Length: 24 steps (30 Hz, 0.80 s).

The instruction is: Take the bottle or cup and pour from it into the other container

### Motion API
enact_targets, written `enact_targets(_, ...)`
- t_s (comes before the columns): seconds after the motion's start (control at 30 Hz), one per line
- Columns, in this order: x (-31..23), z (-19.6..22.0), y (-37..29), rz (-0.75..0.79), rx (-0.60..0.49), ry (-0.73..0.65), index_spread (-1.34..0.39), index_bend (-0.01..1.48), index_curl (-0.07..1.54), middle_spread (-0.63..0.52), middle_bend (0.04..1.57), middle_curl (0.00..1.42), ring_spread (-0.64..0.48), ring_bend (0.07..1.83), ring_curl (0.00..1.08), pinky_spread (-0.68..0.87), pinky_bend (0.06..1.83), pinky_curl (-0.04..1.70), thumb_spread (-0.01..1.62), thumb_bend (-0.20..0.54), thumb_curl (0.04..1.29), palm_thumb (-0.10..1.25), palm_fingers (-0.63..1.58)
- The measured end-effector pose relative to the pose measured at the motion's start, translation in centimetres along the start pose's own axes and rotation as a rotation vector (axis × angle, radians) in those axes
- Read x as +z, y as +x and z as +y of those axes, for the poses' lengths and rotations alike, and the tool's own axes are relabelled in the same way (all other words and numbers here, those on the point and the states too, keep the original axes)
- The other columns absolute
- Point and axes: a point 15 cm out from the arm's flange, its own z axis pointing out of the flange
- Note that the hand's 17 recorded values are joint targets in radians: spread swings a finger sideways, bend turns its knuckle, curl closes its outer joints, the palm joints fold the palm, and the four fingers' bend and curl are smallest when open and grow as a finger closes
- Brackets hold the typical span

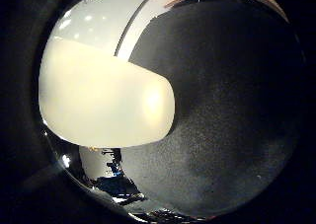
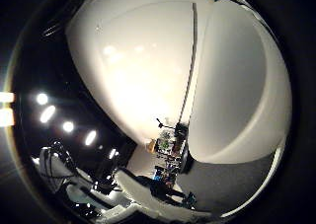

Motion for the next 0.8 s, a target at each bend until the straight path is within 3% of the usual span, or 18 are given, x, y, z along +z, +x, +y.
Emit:
enact_targets(0.47, 1.4, 0.3, -0.8, -0.034, -0.004, -0.038, -0.15, 0.17, 0.27, 0.05, 0.46, 0.34, 0.05, 0.79, 0.22, 0.41, 0.77, 0.16, 0.94, -0.027, 0.30, 0.36, 0.32)
enact_targets(0.8, 2.1, 0.4, -1.1, -0.045, 0.010, -0.055, -0.20, 0.19, 0.32, -0.05, 0.66, 0.39, -0.08, 0.98, 0.25, 0.13, 0.71, 0.06, 0.98, -0.020, 0.31, 0.46, 0.65)
